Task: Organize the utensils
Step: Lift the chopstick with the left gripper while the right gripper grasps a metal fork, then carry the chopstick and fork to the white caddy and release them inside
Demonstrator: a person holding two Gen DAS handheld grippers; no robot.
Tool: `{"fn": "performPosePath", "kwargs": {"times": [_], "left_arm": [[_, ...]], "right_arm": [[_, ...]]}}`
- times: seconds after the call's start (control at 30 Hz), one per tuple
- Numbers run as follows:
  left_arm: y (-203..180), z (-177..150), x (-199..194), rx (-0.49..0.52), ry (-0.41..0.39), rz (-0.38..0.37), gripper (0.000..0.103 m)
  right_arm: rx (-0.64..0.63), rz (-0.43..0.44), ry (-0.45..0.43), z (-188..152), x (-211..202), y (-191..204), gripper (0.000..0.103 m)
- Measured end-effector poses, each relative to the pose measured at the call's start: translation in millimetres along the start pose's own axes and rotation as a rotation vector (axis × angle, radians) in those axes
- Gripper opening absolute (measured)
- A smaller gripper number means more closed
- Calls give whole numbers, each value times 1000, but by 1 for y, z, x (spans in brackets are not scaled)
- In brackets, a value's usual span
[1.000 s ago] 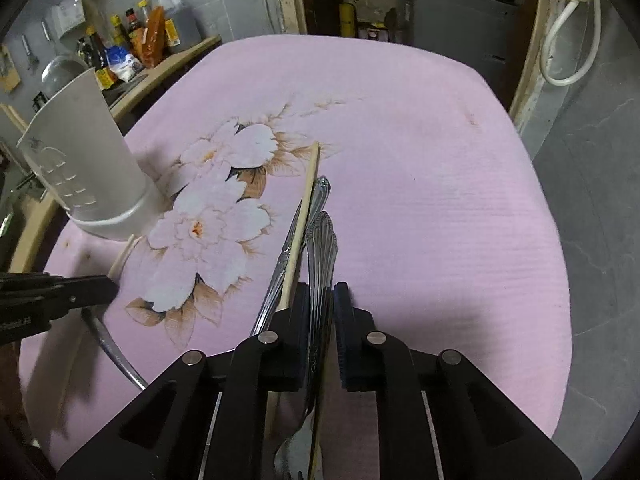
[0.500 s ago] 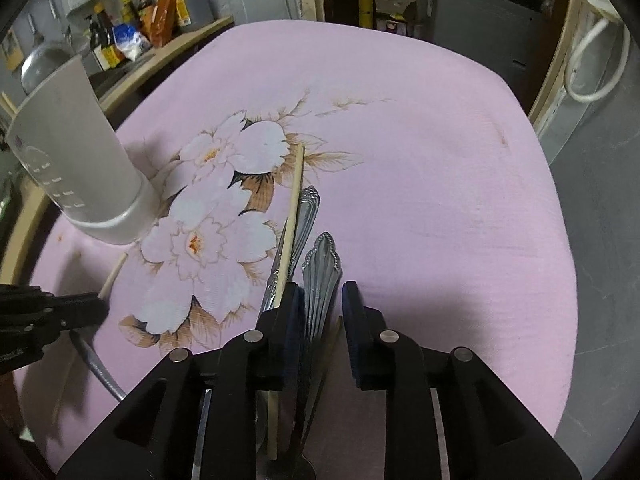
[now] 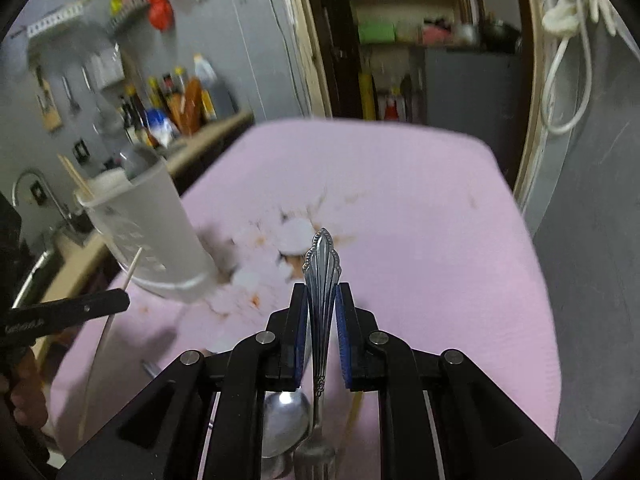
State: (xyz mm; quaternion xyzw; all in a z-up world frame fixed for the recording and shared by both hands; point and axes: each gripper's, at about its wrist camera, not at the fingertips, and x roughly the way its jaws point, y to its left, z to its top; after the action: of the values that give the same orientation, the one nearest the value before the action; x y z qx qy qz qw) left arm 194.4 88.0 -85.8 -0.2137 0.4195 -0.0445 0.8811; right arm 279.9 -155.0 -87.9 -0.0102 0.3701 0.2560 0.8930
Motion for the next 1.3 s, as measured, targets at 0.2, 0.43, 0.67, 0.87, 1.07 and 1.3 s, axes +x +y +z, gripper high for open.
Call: {"fn": "performPosePath", "kwargs": {"times": [0.2, 0.43, 0.67, 0.87, 1.07, 1.3], "left_arm": [[-12, 10, -6, 22, -37, 16, 2], [-20, 11, -9, 46, -78, 18, 2], [-25, 18, -27, 30, -136, -38, 2], [-29, 44, -47, 23, -208, -76, 2], [-25, 66, -57, -1, -262, -95, 2], [-7, 102, -74, -64, -389, -105, 2]], "right_arm": [[11, 18, -88, 5, -13, 10, 11], [34, 27, -132, 10, -21, 10, 11], [39, 33, -189, 13, -40, 10, 11], [30, 40, -264, 29, -56, 12, 11], [18, 48, -309, 45, -60, 12, 11], [-27, 72, -336, 66, -65, 21, 11]]}}
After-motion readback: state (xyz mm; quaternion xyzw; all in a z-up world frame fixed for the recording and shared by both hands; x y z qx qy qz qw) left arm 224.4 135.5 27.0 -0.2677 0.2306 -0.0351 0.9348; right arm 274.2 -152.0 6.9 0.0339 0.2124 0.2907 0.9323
